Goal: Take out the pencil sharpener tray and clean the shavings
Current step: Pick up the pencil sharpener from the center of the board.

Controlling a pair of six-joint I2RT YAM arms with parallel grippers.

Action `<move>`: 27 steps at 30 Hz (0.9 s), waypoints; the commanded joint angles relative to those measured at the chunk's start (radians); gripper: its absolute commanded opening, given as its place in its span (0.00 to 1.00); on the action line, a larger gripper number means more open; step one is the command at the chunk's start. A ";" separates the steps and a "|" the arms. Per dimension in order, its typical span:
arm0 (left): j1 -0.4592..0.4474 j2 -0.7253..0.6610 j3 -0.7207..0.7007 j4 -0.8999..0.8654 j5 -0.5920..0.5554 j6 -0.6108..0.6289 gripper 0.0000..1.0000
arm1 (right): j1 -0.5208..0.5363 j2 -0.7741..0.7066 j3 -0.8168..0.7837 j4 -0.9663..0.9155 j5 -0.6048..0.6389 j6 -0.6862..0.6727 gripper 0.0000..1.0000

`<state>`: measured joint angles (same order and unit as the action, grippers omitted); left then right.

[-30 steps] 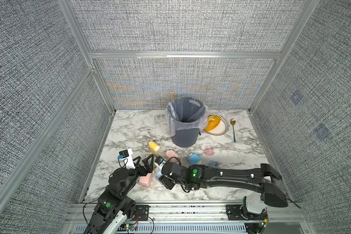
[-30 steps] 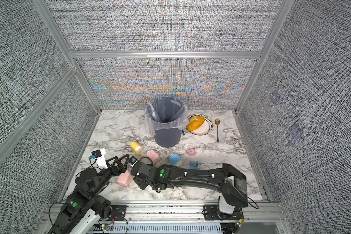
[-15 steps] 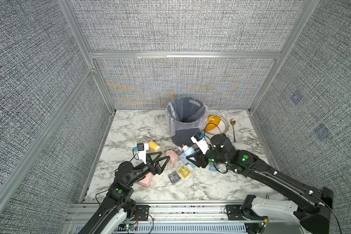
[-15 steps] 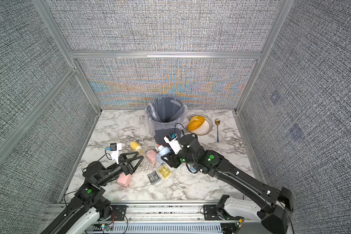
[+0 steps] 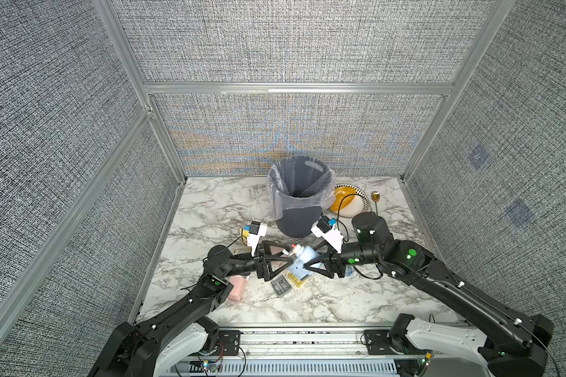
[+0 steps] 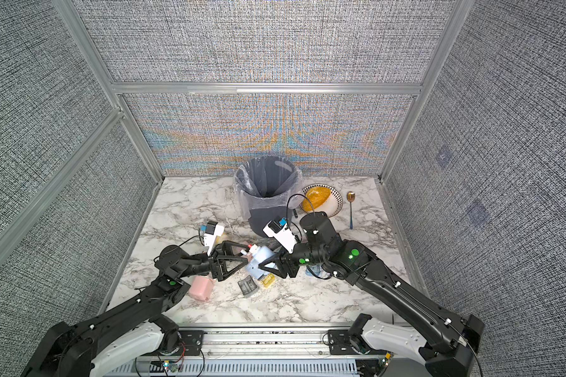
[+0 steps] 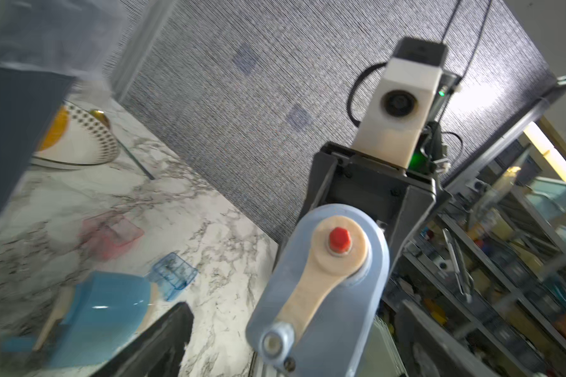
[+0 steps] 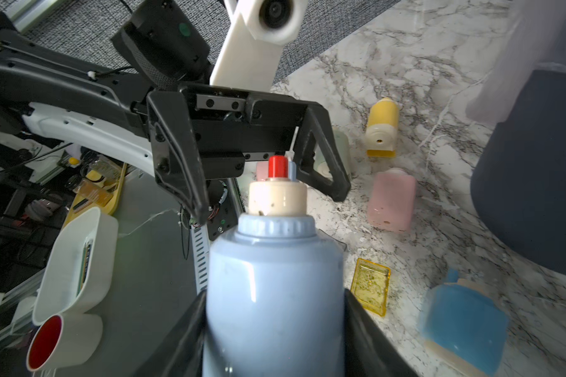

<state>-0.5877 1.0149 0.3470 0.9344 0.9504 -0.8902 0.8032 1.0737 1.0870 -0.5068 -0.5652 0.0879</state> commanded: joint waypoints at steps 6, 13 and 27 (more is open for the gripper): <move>-0.082 0.010 0.029 0.017 0.159 0.078 0.99 | 0.000 0.074 0.059 -0.032 -0.139 -0.076 0.24; -0.112 -0.052 0.033 -0.089 0.157 0.149 0.75 | -0.001 0.132 0.118 -0.095 -0.159 -0.133 0.24; -0.112 -0.083 0.043 -0.157 0.138 0.182 0.04 | -0.002 0.164 0.157 -0.090 -0.173 -0.153 0.35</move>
<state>-0.6960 0.9493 0.3756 0.7826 1.0576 -0.7242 0.8005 1.2324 1.2377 -0.6617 -0.7841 -0.0307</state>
